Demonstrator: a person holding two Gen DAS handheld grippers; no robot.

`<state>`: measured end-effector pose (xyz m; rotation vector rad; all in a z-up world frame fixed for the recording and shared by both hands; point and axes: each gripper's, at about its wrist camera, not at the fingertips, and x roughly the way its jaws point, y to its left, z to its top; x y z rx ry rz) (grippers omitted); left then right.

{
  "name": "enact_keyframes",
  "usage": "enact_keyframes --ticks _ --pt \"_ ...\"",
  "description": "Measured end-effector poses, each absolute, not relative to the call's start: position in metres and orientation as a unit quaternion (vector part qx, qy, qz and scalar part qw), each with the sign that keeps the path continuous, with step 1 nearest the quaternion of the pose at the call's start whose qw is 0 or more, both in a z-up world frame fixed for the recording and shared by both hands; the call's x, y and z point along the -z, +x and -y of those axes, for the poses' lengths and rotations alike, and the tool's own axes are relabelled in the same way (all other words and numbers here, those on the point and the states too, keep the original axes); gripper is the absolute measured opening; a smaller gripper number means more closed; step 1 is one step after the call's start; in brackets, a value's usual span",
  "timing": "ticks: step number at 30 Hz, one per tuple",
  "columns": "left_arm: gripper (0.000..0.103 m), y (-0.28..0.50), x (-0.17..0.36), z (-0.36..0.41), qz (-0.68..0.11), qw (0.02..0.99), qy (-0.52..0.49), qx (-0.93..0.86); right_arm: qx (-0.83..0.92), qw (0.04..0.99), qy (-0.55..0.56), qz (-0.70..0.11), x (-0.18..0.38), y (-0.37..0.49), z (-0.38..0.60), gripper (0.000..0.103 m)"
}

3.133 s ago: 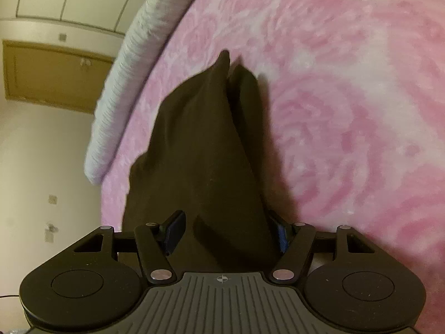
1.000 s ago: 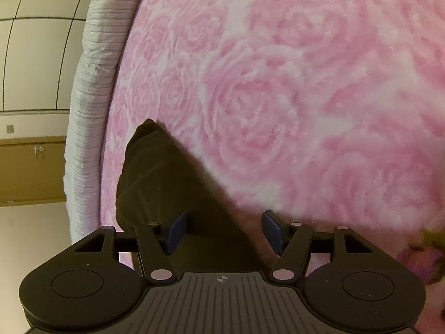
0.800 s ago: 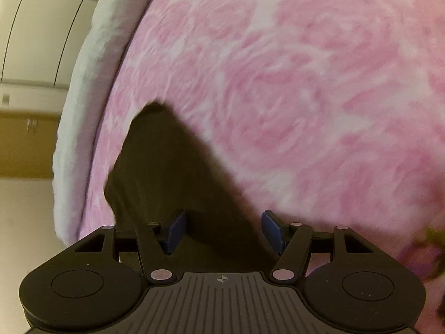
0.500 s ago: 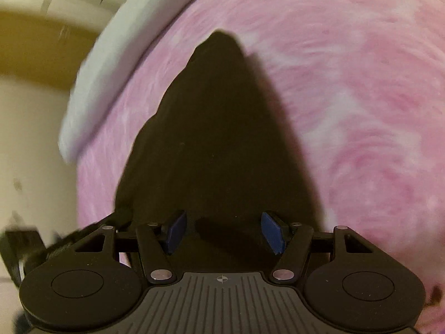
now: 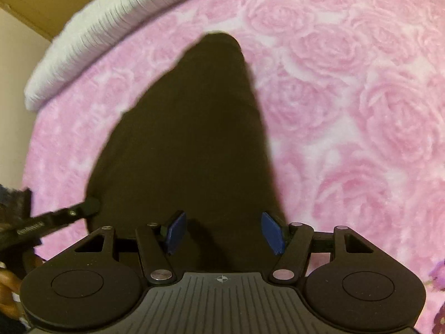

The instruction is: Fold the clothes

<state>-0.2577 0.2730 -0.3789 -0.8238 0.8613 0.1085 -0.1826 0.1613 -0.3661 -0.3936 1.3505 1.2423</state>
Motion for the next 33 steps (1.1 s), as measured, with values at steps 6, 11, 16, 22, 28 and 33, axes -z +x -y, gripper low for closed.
enact_keyframes --ticks 6,11,16,22,28,33 --pt "0.013 -0.248 0.388 -0.294 -0.42 0.789 -0.448 -0.028 -0.536 0.594 -0.197 -0.567 0.366 -0.192 -0.167 0.07" --pt "0.036 -0.233 0.392 -0.322 -0.382 0.757 -0.53 -0.02 -0.509 0.617 -0.134 -0.585 0.354 -0.162 -0.173 0.071" --pt "0.036 -0.207 0.413 -0.339 -0.363 0.736 -0.571 -0.025 -0.464 0.641 -0.114 -0.6 0.375 -0.126 -0.211 0.07" --pt "0.001 -0.185 0.419 -0.344 -0.327 0.753 -0.57 -0.041 -0.478 0.636 -0.122 -0.594 0.392 -0.118 -0.261 0.061" --pt "0.002 -0.194 0.37 -0.332 -0.293 0.851 -0.434 -0.036 -0.549 0.619 -0.166 -0.536 0.382 -0.143 -0.287 0.05" --pt "0.002 -0.204 0.384 -0.332 -0.314 0.85 -0.415 -0.082 -0.572 0.602 -0.187 -0.525 0.393 -0.157 -0.298 0.05"
